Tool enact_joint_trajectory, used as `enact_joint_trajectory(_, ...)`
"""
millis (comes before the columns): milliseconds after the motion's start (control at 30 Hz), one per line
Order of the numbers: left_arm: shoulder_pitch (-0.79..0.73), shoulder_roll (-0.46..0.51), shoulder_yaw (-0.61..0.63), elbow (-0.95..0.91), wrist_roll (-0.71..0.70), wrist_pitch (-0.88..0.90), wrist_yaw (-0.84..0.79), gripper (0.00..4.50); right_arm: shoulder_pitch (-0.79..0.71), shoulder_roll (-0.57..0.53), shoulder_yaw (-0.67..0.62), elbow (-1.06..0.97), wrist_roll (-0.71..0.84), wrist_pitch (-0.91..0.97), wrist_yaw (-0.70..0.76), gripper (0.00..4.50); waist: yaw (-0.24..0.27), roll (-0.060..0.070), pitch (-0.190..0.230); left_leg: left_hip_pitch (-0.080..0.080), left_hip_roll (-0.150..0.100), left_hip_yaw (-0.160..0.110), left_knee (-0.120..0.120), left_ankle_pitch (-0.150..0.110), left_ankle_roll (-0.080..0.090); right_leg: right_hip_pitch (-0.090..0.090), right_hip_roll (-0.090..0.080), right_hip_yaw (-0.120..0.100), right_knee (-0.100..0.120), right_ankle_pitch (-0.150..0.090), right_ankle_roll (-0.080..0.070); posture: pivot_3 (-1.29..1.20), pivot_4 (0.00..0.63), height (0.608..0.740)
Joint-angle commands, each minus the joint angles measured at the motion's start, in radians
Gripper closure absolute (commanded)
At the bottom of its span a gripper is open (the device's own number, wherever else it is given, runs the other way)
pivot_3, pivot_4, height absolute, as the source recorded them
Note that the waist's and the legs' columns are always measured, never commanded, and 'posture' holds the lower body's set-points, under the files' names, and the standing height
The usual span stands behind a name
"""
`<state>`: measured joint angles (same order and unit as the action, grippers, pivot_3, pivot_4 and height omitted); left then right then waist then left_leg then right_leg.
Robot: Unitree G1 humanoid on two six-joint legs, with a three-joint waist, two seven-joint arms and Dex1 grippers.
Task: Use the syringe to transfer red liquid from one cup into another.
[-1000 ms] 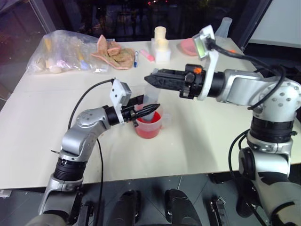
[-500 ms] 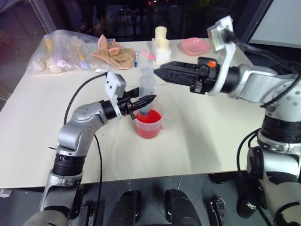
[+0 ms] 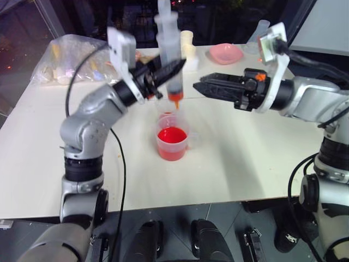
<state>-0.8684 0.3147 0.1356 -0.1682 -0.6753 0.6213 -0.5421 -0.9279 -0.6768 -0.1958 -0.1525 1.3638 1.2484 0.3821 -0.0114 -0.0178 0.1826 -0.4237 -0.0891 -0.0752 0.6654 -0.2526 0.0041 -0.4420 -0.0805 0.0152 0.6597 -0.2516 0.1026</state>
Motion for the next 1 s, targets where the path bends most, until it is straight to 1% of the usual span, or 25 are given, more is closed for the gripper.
enact_joint_trajectory(33, -0.018, 0.007, -0.015, 0.060, 0.101, -0.142, -0.010, 3.01, -0.016, 0.017, -0.013, -0.018, -0.011, -0.037, 0.013, 0.98, 0.000, 0.000, 0.000, 0.000, 0.000, 0.000, 0.000, 0.000, 0.000, 0.000, 0.000, 0.000, 0.000, 0.000, 0.000, 0.00, 0.150, 0.740)
enact_joint_trajectory(100, -0.016, 0.000, -0.045, 0.120, 0.170, -0.243, -0.031, 3.01, -0.018, 0.026, -0.006, -0.018, -0.025, -0.045, 0.015, 0.98, 0.002, 0.000, 0.000, 0.000, 0.000, 0.000, 0.000, 0.000, 0.000, 0.000, 0.000, 0.000, 0.000, 0.000, 0.000, 0.00, 0.150, 0.740)
enact_joint_trajectory(167, -0.007, -0.021, -0.056, 0.175, 0.207, -0.316, -0.041, 3.01, -0.021, 0.035, -0.001, -0.021, -0.038, -0.051, 0.017, 0.98, 0.003, 0.000, 0.000, 0.000, 0.000, 0.000, 0.000, 0.000, 0.000, 0.000, 0.000, 0.000, 0.000, 0.000, 0.000, 0.00, 0.150, 0.740)
enact_joint_trajectory(267, 0.013, -0.040, -0.071, 0.230, 0.247, -0.396, -0.061, 3.01, -0.029, 0.047, 0.007, -0.025, -0.053, -0.060, 0.021, 0.98, 0.004, 0.000, 0.000, 0.000, 0.000, 0.000, 0.000, 0.000, 0.000, 0.000, 0.000, 0.000, -0.001, 0.000, 0.000, 0.00, 0.150, 0.740)
enact_joint_trajectory(367, 0.040, -0.070, -0.088, 0.316, 0.291, -0.478, -0.069, 3.01, -0.074, 0.088, 0.036, -0.001, -0.116, -0.093, -0.006, 0.98, 0.001, 0.000, 0.000, -0.001, 0.000, 0.000, 0.000, 0.000, 0.000, 0.000, 0.000, 0.000, -0.002, 0.000, 0.000, 0.00, 0.150, 0.740)
enact_joint_trajectory(467, 0.056, -0.088, -0.099, 0.363, 0.320, -0.533, -0.079, 3.01, -0.105, 0.123, 0.053, 0.012, -0.169, -0.124, -0.004, 0.98, 0.000, 0.000, 0.000, -0.001, 0.000, 0.000, 0.000, 0.000, 0.000, 0.000, 0.000, 0.000, -0.001, 0.000, 0.000, 0.00, 0.150, 0.740)
enact_joint_trajectory(667, 0.082, -0.094, -0.114, 0.400, 0.352, -0.599, -0.102, 3.01, -0.175, 0.177, 0.103, 0.093, -0.332, -0.219, 0.025, 0.98, 0.001, 0.000, 0.000, -0.001, 0.000, 0.000, 0.000, 0.000, 0.000, -0.001, 0.000, 0.000, -0.001, 0.000, 0.000, 0.00, 0.150, 0.740)
enact_joint_trajectory(1000, 0.087, -0.106, -0.112, 0.398, 0.362, -0.609, -0.100, 3.01, -0.254, 0.245, 0.147, 0.197, -0.495, -0.291, 0.102, 0.98, 0.000, 0.000, 0.000, -0.001, 0.000, 0.000, -0.001, 0.000, 0.000, -0.001, 0.000, 0.000, -0.001, 0.000, 0.000, 0.00, 0.150, 0.740)
